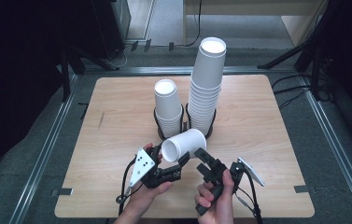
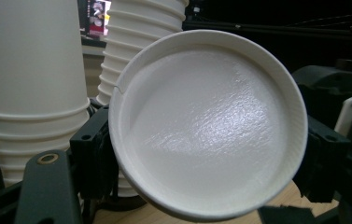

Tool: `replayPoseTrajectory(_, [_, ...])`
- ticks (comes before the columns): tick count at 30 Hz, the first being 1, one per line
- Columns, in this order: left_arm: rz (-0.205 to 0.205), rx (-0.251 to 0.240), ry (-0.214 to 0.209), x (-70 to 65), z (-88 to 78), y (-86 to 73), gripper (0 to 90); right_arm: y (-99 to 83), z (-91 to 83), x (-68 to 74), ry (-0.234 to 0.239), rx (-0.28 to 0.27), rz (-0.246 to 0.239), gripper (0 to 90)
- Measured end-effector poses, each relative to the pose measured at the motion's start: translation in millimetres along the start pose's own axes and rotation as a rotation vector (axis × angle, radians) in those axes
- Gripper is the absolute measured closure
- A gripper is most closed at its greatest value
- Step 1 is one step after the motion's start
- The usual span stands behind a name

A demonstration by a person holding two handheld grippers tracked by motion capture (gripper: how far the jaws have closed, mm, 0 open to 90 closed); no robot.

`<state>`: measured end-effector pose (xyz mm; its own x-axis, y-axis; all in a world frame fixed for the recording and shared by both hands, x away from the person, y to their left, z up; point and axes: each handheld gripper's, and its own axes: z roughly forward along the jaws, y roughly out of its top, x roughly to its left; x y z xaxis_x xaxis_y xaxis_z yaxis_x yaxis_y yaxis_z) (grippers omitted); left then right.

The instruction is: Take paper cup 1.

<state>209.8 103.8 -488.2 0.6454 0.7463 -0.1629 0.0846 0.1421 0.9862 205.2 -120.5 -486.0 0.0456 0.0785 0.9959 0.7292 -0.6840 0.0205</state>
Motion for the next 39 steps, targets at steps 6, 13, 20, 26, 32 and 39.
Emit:
replayPoseTrajectory(6, [0.025, -0.004, -0.01, -4.0, 1.1, -2.7, 22.3, 3.9, 8.2, -8.3, 0.067, 0.022, 0.212, 0.0])
replayPoseTrajectory(13, [0.058, -0.013, -0.028, -8.2, 1.5, -4.8, 22.3, 7.8, 15.4, -10.7, 0.097, 0.042, 0.315, 0.0])
replayPoseTrajectory(20, [0.067, -0.018, -0.051, -11.0, 1.6, -6.5, 22.3, 10.6, 20.0, -15.8, 0.104, 0.067, 0.357, 0.0])
replayPoseTrajectory(26, [0.071, -0.019, -0.075, -12.4, 1.9, -8.4, 22.3, 12.8, 25.6, -20.1, 0.128, 0.077, 0.402, 0.0])
replayPoseTrajectory(32, [0.063, -0.022, -0.093, -12.2, 1.8, -10.3, 22.3, 15.1, 29.4, -24.1, 0.156, 0.098, 0.443, 0.0])
replayPoseTrajectory(39, [0.065, -0.034, -0.106, -10.9, -0.2, -9.5, 22.3, 18.9, 31.0, -27.7, 0.178, 0.099, 0.463, 1.7])
